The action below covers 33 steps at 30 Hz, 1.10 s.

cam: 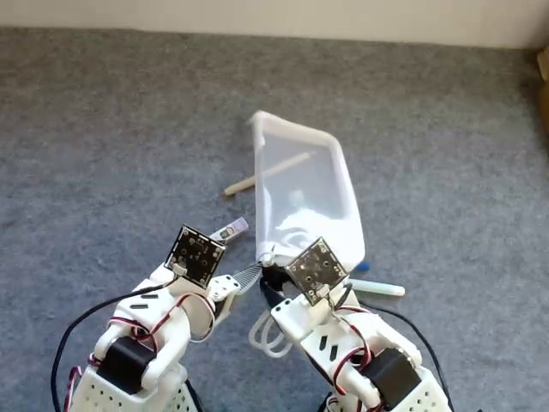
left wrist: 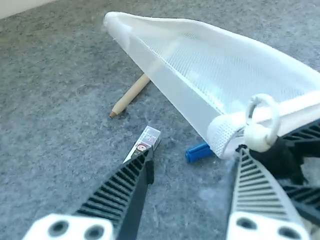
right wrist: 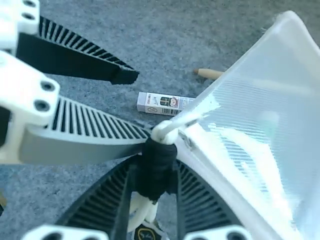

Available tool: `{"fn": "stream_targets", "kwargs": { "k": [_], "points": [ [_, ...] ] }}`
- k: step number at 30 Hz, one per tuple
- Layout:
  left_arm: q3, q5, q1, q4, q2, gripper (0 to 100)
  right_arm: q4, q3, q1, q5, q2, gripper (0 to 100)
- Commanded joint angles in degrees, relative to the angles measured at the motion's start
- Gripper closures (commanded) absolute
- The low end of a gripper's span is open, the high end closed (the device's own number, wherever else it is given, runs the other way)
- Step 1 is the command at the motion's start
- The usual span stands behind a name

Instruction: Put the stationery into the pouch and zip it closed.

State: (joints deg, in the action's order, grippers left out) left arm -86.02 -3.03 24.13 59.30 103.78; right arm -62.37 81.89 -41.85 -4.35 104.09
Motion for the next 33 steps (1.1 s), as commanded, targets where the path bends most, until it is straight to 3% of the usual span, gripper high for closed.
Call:
{"fn": "stream_targets", "kwargs": {
  "k": [1, 13, 19, 27, 33],
  "points": [
    [0.7, -0.4, 0.8, -2.1, 0.6, 75, 1.6, -4.1, -2.1, -0.5, 0.7, 99.5],
    [-3.4, -0.3, 0.9, -8.0, 0.6, 75, -7.0, -11.8, -2.2, -0.8, 0.7, 99.5],
    [-2.9, -0.2, 0.8, -8.3, 0.7, 85, -7.1, -11.9, -2.2, -1.0, 0.6, 99.5],
    [-2.2, -0.2, 0.7, -8.2, 0.7, 87, -8.6, -11.8, -2.2, -1.0, 0.0, 99.4],
    [-0.8, -0.2, -2.6, -8.0, 0.7, 95, -8.8, -11.7, -2.2, -1.1, 0.0, 99.4]
  ]
}}
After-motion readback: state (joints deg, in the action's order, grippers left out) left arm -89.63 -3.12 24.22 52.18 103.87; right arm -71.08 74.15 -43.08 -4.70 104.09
